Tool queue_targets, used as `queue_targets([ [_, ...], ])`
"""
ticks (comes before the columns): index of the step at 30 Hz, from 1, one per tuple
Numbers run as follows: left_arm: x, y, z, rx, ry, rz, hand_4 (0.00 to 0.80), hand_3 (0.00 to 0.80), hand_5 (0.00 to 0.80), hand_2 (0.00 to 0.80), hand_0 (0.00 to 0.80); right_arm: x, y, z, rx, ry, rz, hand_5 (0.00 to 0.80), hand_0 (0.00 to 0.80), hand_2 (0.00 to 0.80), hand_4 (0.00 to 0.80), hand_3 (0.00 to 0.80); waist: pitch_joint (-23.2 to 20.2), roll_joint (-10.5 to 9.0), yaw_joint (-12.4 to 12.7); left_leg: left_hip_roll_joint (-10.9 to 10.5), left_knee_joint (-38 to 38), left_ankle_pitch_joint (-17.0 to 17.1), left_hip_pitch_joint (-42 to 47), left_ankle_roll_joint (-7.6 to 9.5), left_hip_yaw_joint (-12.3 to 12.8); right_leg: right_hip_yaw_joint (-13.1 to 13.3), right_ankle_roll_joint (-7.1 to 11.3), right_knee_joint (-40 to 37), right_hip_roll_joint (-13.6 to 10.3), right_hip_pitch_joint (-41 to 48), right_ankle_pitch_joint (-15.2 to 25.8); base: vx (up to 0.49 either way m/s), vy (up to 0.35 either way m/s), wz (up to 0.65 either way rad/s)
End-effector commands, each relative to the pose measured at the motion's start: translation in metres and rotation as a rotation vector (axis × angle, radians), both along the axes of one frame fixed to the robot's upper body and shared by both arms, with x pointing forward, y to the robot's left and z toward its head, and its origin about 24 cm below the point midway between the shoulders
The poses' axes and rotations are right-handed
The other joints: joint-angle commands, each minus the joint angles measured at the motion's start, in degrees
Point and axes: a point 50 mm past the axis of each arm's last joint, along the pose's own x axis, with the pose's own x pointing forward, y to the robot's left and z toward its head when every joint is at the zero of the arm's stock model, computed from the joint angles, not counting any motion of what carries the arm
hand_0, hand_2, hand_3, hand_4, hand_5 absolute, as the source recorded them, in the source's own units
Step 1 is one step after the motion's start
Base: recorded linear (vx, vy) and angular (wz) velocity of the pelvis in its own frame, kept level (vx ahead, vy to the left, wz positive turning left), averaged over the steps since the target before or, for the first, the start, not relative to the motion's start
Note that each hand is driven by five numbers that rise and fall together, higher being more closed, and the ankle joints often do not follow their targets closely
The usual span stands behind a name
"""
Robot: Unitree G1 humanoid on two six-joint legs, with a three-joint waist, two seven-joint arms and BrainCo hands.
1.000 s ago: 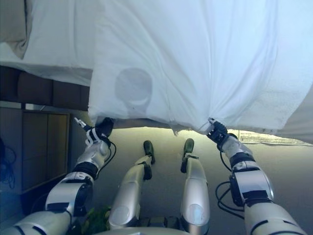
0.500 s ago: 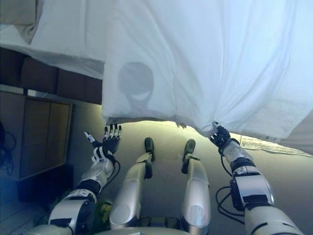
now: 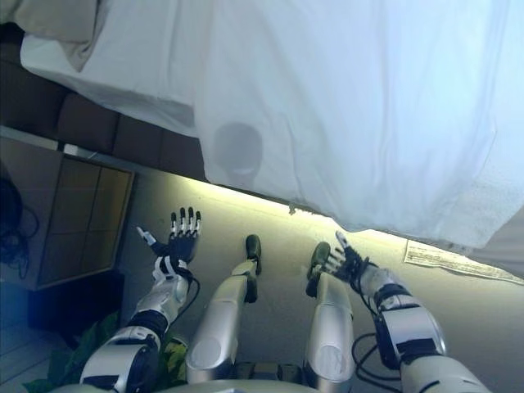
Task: Make the bed neatly
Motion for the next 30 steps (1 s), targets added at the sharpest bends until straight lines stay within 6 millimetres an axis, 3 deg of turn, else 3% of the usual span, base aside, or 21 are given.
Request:
queue_targets([
  [1,0.000,-0.004,0.010,0.080,-0.117,-0.058,0.000,0.000,0.000,0.000,0.000,-0.014,0.011,-0.012,0.029,0.057,0.057,0.000,0.000,0.000,0.000,0.000,-0.6,-1.96,0.7,0.1,7.5,-7.2,1.4,-1.08,1.5,4.5,7.29,-12.4,-4.6,4.6,10.1,0.043,0.000,0.00],
  [10,0.001,-0.011,0.026,0.215,-0.269,-0.141,0.000,0.000,0.000,0.000,0.000,-0.046,0.010,-0.032,0.044,0.099,0.122,0.000,0.000,0.000,0.000,0.000,-3.7,-3.32,-0.3,0.4,6.6,-7.9,5.3,-1.11,2.3,5.0,6.85,-14.3,-4.2,8.6,10.0,0.052,0.006,-0.08],
  [14,0.003,-0.011,0.029,0.262,-0.241,-0.168,0.000,0.000,0.000,0.000,0.000,-0.042,0.004,-0.029,0.058,-0.038,0.053,0.000,0.000,0.000,0.000,0.000,-5.2,-3.83,-0.7,0.6,5.4,-7.9,7.6,-1.19,2.7,4.9,6.94,-15.6,-4.1,10.9,10.3,0.039,-0.027,-0.12],
  [17,-0.008,-0.005,0.013,0.362,-0.115,-0.168,0.000,0.000,0.000,0.000,0.000,-0.046,0.004,-0.030,-0.005,-0.153,0.055,0.000,0.000,0.000,0.000,0.000,-7.2,-4.38,-1.4,0.7,3.5,-7.5,10.1,-1.21,3.1,5.0,6.95,-16.7,-3.8,13.0,10.4,0.060,-0.028,-0.09],
  [21,-0.040,0.013,-0.023,0.583,0.174,-0.217,0.000,0.000,0.000,0.000,0.000,-0.058,-0.011,-0.027,-0.105,-0.301,-0.032,0.000,0.000,0.000,0.000,0.000,-11.3,-4.64,-2.8,0.6,-0.5,-6.3,15.0,-1.27,4.3,4.6,7.22,-19.4,-3.1,17.6,10.7,0.129,-0.042,-0.09],
  [24,-0.070,0.027,-0.053,0.763,0.425,-0.344,0.000,0.000,0.000,0.000,0.000,-0.076,-0.023,-0.032,-0.130,-0.287,-0.078,0.000,0.000,0.000,0.000,0.000,-15.5,-4.47,-3.8,0.6,-4.1,-5.6,19.6,-1.42,5.3,4.1,7.27,-22.3,-2.1,21.9,10.9,0.229,-0.069,-0.18],
  [30,-0.127,0.044,-0.092,1.057,0.713,-0.659,0.000,0.000,0.000,0.000,0.000,-0.107,-0.037,-0.049,-0.180,-0.165,-0.095,0.000,0.000,0.000,0.000,0.000,-21.8,-4.10,-4.2,1.3,-8.7,-4.6,24.8,-1.79,7.2,2.1,7.30,-25.5,-1.2,26.2,11.3,0.206,-0.136,-0.14],
])
